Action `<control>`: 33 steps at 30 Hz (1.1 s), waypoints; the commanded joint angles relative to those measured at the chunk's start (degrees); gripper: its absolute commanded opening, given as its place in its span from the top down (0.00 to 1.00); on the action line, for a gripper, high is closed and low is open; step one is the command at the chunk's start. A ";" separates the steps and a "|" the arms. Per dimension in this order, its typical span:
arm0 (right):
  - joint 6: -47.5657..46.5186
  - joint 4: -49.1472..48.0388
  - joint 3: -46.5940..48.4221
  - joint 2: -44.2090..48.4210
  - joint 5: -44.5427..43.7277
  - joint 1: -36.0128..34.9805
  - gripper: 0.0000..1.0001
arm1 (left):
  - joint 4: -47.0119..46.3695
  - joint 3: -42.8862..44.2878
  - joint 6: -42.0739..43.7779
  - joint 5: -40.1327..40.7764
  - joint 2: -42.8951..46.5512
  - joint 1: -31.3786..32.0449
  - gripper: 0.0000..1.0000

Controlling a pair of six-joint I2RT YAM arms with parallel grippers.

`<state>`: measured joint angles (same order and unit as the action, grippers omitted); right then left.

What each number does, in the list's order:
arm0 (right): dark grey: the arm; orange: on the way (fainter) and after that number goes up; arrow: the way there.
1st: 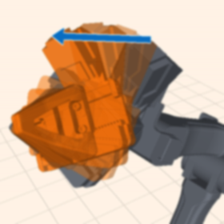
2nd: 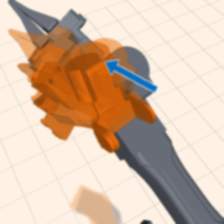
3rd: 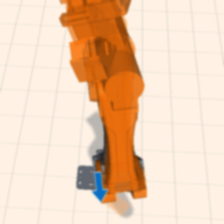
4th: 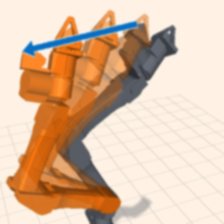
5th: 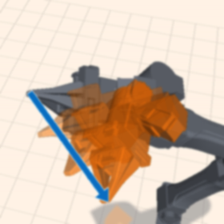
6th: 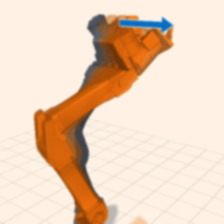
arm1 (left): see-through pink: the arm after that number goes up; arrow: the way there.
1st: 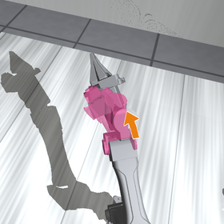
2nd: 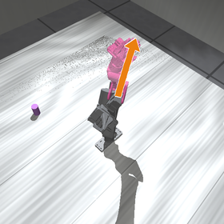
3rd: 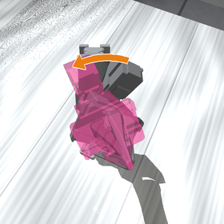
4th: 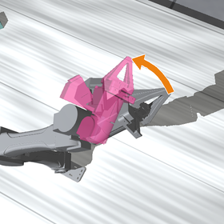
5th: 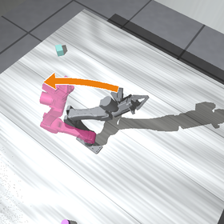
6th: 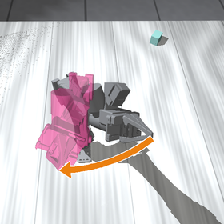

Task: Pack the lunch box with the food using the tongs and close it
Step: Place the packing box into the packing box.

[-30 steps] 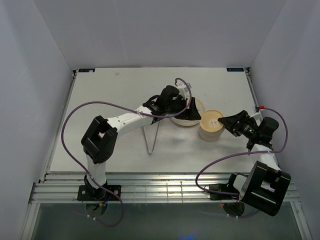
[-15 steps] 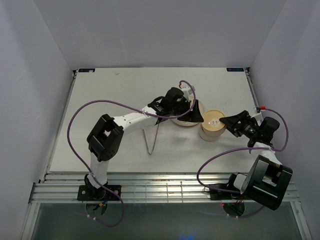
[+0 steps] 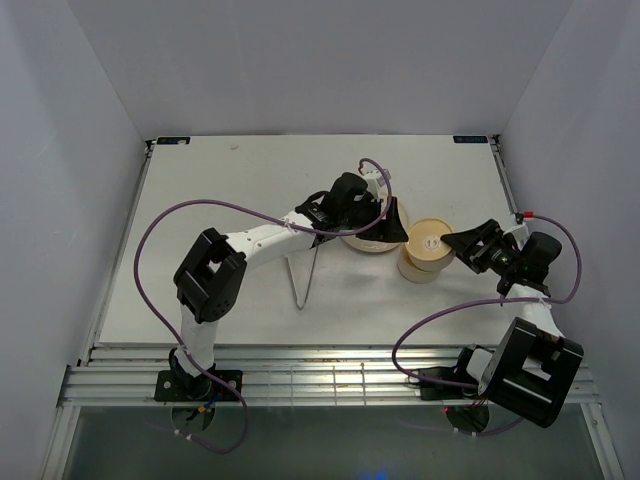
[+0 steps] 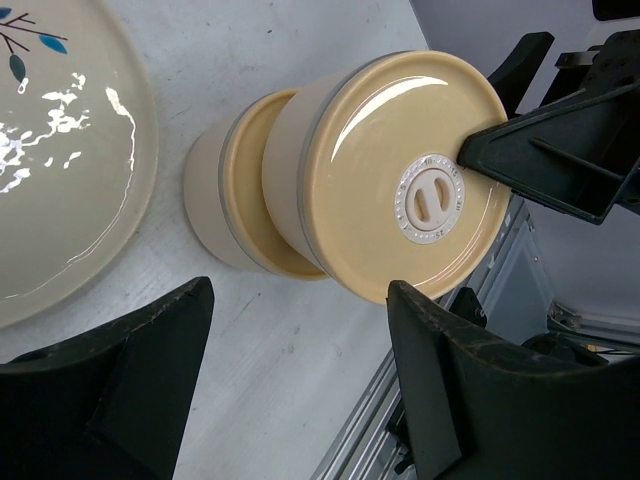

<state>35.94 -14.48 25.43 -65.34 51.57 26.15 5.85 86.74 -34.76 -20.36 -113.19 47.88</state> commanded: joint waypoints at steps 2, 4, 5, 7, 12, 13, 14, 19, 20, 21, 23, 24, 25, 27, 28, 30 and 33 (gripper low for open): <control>-3.69 2.35 2.78 1.88 -2.87 0.39 0.28 | -1.01 1.94 0.05 -0.21 0.25 0.29 0.21; -5.00 4.72 3.31 2.41 -3.84 0.39 0.28 | -1.19 2.03 -0.04 -0.47 -0.01 0.37 0.21; -5.18 5.07 3.66 2.41 -4.37 0.39 0.27 | -1.10 2.12 -0.13 -0.56 -0.02 0.37 0.21; -5.53 5.95 4.01 2.32 -4.20 0.39 0.26 | -1.36 2.21 -0.39 -0.56 -0.10 0.38 0.21; -5.62 6.31 3.84 2.68 -4.29 0.30 0.18 | -1.72 2.38 -0.57 -0.82 -0.37 0.46 0.21; -5.71 6.48 3.84 2.68 -4.29 0.30 0.16 | -1.72 2.38 -0.57 -0.91 -0.46 0.55 0.21; -5.71 6.40 3.75 2.68 -4.29 0.30 0.15 | -1.72 2.38 -0.48 -0.91 -0.54 0.55 0.21; -5.71 6.48 3.49 2.50 -3.85 0.22 0.06 | -1.63 2.21 -0.48 -0.82 -0.28 0.55 0.21; -5.71 6.66 3.40 2.67 -3.50 0.30 0.05 | -1.72 2.29 -0.48 -0.91 -0.28 0.55 0.21; -5.71 6.74 3.40 2.94 -3.76 0.22 0.05 | -1.72 2.29 -0.48 -0.91 -0.28 0.55 0.21; -5.97 6.92 3.57 3.46 -4.72 0.04 0.04 | -1.98 2.38 -0.57 -1.08 -0.54 0.55 0.21; -6.50 7.88 3.75 3.55 -4.90 -0.31 0.04 | -1.98 2.47 -0.66 -1.26 -0.63 0.64 0.21; -6.94 8.41 4.01 3.38 -4.99 -0.49 0.04 | -2.07 2.56 -0.66 -1.26 -0.72 0.64 0.21; -8.16 11.56 5.15 3.03 -6.48 -1.45 0.04 | -2.07 2.64 -0.66 -1.35 -0.81 0.64 0.21; -9.39 12.28 5.50 3.03 -7.18 -1.72 0.04 | -2.15 2.73 -0.83 -1.44 -0.89 0.73 0.22; -9.84 12.81 5.59 3.46 -8.59 -2.25 0.04 | -2.16 2.82 -0.83 -1.52 -0.98 0.73 0.22; -10.45 13.95 6.21 3.90 -10.17 -2.42 0.04 | -2.16 3.00 -0.92 -1.44 -0.90 0.73 0.22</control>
<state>27.90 -2.22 28.73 -63.05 43.59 23.97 4.38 87.72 -35.57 -20.88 -114.06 48.23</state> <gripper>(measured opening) 0.961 0.783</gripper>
